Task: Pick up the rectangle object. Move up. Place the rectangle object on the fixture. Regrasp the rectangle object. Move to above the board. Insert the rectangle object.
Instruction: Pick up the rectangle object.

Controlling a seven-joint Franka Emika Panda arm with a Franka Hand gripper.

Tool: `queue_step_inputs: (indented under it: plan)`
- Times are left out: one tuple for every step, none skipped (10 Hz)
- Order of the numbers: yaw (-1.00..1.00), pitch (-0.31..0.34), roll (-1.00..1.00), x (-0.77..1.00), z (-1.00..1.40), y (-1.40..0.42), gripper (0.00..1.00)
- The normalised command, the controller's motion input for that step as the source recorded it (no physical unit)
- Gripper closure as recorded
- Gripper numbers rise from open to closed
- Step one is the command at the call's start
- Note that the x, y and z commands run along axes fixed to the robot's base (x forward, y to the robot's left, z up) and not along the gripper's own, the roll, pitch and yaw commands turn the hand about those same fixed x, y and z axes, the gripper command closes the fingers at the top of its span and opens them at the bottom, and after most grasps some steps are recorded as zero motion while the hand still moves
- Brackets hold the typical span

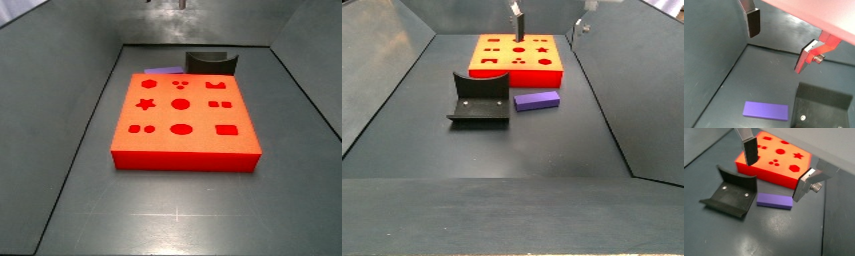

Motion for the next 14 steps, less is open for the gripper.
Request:
queue_step_inputs:
  plan:
    - [-0.97, 0.0, 0.0, 0.0, -0.25, -0.16, 0.0]
    - [-0.83, -0.029, 0.0, 0.0, -0.27, -0.36, 0.0]
    - [-0.83, -0.034, 0.0, 0.0, -0.27, -0.37, 0.0]
    - [-0.86, -0.054, 0.0, 0.0, -0.3, -0.35, 0.0]
    - [-0.89, -0.056, 0.0, 0.0, -0.31, -0.29, 0.0]
    - [-0.94, -0.081, 0.0, 0.0, -0.37, -0.21, 0.0]
    - [-1.0, -0.091, -0.02, 0.0, -0.43, -0.09, 0.0]
    - [-1.0, -0.083, -0.03, 0.0, -0.45, -0.02, 0.0]
    - [-1.0, -0.064, -0.04, 0.0, -0.43, -0.01, 0.0]
    - [-0.95, -0.083, -0.06, 0.0, -0.36, -0.07, 0.0]
    - [-0.93, -0.079, -0.05, 0.01, -0.38, -0.08, 0.0]
    - [-0.89, -0.083, -0.05, 0.01, -0.35, -0.13, 0.0]
    - [-0.79, -0.086, -0.07, 0.08, -0.29, -0.19, 0.0]
    - [-0.77, -0.106, -0.08, 0.04, -0.29, -0.23, 0.0]
